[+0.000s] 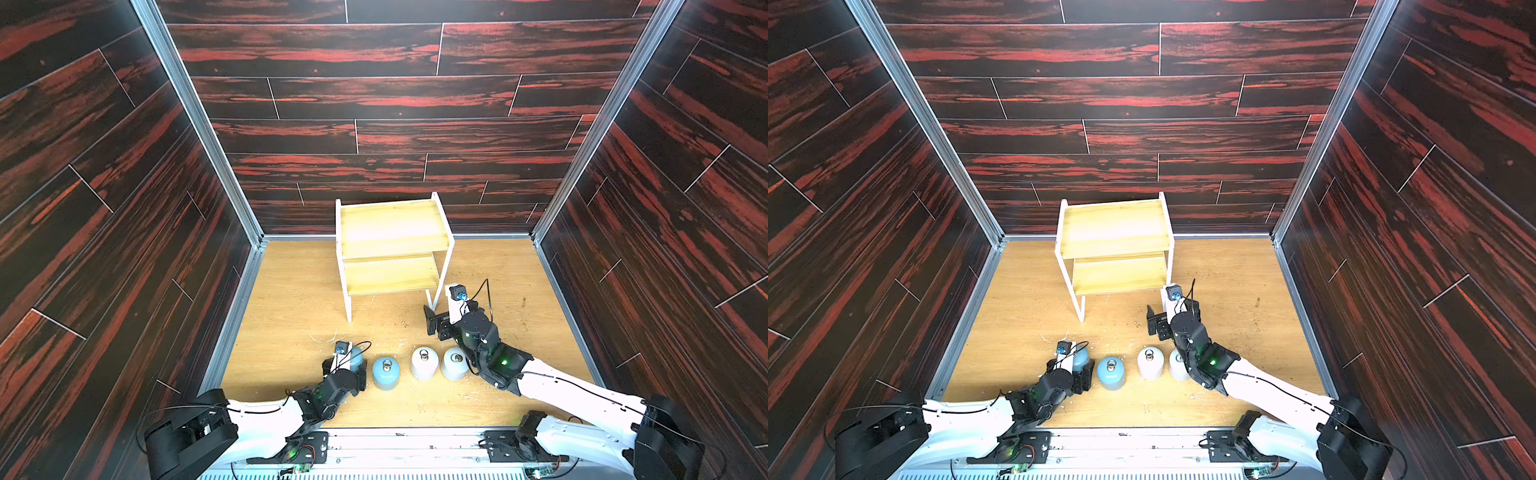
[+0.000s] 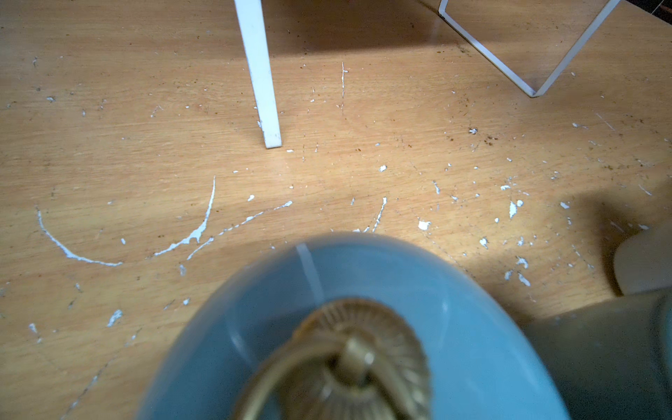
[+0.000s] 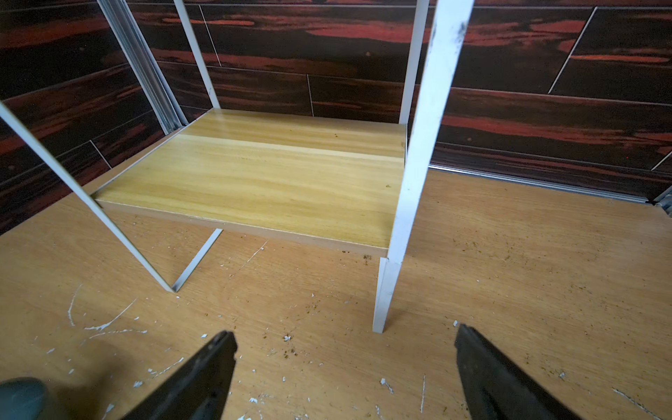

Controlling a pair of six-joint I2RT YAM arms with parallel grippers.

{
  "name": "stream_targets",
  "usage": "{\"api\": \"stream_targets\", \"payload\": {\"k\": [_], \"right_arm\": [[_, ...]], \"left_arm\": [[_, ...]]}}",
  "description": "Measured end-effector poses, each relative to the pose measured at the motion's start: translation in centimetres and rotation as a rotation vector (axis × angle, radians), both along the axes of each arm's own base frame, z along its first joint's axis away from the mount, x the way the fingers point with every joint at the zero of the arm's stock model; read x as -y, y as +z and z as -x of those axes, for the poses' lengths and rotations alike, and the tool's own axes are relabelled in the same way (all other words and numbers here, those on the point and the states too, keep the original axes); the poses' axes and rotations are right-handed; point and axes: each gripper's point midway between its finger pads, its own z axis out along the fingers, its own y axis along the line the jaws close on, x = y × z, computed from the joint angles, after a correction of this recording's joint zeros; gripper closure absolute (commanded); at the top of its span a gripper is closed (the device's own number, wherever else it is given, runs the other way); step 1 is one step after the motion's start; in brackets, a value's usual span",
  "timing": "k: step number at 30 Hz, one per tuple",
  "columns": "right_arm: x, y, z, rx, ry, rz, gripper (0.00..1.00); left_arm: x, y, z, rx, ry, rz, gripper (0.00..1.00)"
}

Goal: Remove the tea canisters from the shelf
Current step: Place the tea canister at the center of the board.

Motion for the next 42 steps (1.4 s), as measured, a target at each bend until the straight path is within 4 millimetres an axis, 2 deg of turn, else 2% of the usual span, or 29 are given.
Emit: {"api": "stream_targets", "payload": {"k": [33, 42], "right_arm": [[0.3, 0.2, -0.3, 0.005, -0.011, -0.006, 0.02], [0.4, 0.2, -0.4, 0.004, -0.012, -0.007, 0.02]], "left_arm": [[-0.2, -0.6, 1.0, -0.050, -0.007, -0.046, 0.11], [0.1, 0.6, 1.1, -0.043, -0.007, -0.039, 0.11]]}}
